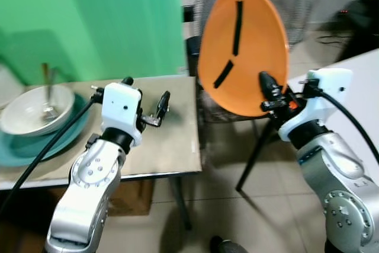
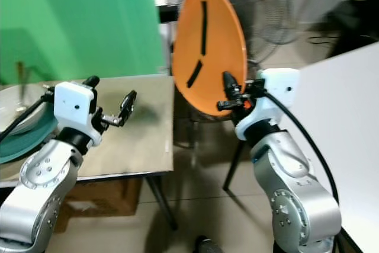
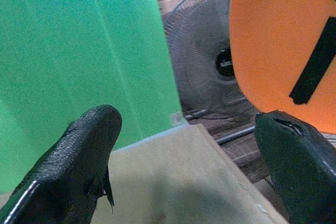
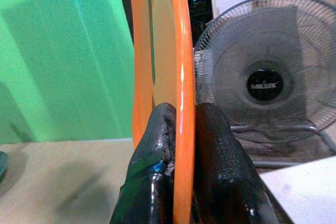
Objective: Setting the table
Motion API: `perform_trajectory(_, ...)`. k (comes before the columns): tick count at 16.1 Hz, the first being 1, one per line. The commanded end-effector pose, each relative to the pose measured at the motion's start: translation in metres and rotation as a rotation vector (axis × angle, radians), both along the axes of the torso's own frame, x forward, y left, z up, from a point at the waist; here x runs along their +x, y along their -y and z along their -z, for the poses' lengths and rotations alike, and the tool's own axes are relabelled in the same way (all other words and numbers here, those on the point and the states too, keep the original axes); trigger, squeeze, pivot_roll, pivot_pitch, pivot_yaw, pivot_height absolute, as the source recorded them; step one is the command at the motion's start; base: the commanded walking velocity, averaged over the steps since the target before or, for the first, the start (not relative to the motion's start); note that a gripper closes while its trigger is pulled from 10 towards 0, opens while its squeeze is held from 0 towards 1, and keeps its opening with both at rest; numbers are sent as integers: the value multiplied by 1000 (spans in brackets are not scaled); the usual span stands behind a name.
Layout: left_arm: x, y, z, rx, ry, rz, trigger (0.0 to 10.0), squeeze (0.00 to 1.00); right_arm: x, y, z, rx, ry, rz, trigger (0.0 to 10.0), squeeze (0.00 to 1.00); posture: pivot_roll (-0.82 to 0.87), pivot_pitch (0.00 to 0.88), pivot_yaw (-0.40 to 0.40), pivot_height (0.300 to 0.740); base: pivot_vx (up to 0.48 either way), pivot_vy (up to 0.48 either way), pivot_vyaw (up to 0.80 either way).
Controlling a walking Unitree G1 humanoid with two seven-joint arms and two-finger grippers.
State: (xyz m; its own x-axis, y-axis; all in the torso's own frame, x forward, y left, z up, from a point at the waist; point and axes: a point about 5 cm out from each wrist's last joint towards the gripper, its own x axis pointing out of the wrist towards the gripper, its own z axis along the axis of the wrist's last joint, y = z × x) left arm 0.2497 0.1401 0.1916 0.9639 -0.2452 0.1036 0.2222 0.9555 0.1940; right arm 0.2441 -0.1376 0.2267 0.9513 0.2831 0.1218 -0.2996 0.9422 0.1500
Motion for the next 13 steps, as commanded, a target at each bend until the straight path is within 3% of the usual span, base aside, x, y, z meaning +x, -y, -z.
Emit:
perform_trajectory(1,-4,-3,0,10,-3,-31,10000,0,-5,-3,-12,0,85,-17,10000,0,-107,0,40,740,0,0,-800)
perform_trajectory(6,-11,-11,-2,18,2,-87,10000,0,-3,-6,-4,-28,83,-17,10000,0,-67,0,8,740,0,0,-800)
perform_trajectory(13,-11,-7,-7,-12,7,-86,10000,0,-3,-8,-3,-17,96,-8,10000,0,-69,0,18,740,0,0,-800)
